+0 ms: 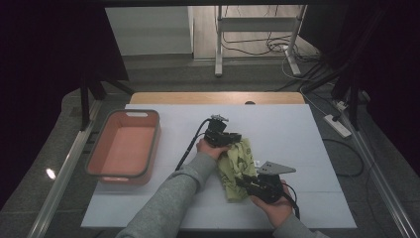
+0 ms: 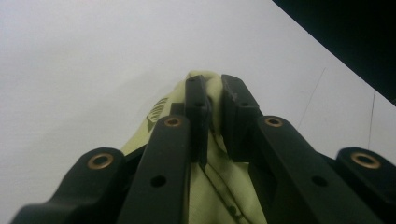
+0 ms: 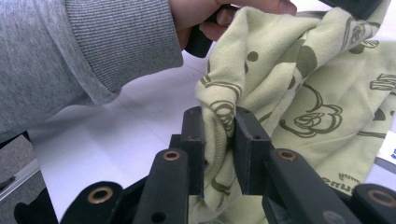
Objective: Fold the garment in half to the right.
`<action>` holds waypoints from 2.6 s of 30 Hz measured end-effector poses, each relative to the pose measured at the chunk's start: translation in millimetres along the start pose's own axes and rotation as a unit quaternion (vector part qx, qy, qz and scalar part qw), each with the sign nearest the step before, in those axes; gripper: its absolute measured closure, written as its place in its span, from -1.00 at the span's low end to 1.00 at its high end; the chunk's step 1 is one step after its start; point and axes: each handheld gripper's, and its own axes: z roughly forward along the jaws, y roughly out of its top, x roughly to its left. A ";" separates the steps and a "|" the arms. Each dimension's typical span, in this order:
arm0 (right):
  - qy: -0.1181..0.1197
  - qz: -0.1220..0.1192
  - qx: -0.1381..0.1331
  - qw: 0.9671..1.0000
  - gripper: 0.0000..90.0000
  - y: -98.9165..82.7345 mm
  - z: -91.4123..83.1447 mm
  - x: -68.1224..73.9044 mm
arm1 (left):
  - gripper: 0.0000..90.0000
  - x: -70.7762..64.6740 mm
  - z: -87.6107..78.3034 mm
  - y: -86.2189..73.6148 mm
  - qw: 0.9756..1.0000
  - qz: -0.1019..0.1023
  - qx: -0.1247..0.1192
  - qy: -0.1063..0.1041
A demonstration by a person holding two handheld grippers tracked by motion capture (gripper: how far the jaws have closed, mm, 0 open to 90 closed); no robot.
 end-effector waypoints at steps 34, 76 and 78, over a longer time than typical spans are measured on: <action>-0.012 0.026 0.020 0.999 0.70 -7.1 -4.4 -13.7 | 0.78 -2.1 20.0 0.8 1.000 0.003 0.024 0.007; -0.052 0.018 -0.024 0.998 0.13 1.4 -31.1 -25.4 | 0.26 9.1 -32.4 -2.4 1.000 0.006 -0.030 0.003; -0.051 0.012 -0.030 0.998 0.22 4.8 -33.3 -25.9 | 0.25 9.0 -33.9 -3.6 1.000 0.005 -0.030 0.004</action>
